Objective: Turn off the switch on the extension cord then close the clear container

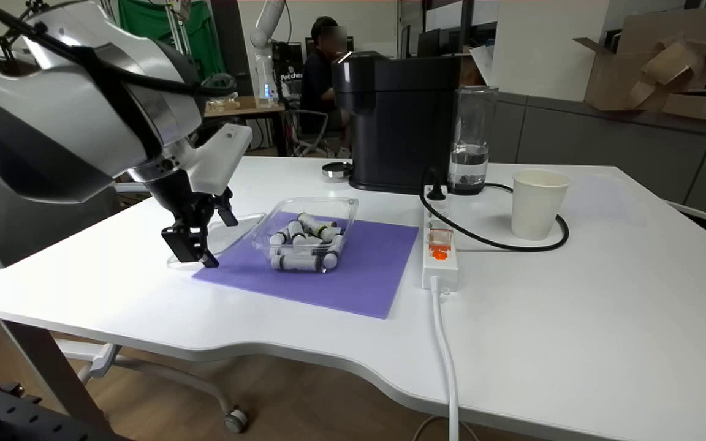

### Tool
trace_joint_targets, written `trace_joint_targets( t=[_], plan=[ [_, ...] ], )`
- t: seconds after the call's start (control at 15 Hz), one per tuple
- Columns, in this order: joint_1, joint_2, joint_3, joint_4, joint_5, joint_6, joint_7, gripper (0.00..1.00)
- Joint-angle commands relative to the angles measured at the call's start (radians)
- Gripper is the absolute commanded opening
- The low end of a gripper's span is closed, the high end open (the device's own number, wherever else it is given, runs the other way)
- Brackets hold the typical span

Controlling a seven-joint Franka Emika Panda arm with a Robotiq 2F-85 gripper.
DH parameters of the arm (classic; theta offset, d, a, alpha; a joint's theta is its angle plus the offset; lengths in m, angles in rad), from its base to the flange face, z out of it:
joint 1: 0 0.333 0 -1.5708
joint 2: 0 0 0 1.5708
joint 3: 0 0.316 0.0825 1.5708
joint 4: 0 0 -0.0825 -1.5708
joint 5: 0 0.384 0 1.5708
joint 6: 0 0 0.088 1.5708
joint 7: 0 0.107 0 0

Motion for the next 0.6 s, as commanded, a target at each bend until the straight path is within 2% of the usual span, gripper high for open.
trace_joint_targets(
  t=[0.0, 0.27, 0.53],
  plan=[
    [0.083, 0.028, -0.035, 0.017, 0.095, 0.005, -0.062, 1.00],
    [0.148, 0.009, -0.038, 0.021, 0.212, -0.008, -0.119, 1.00],
    [0.238, -0.002, -0.065, 0.023, 0.420, -0.010, -0.206, 1.00]
  ],
)
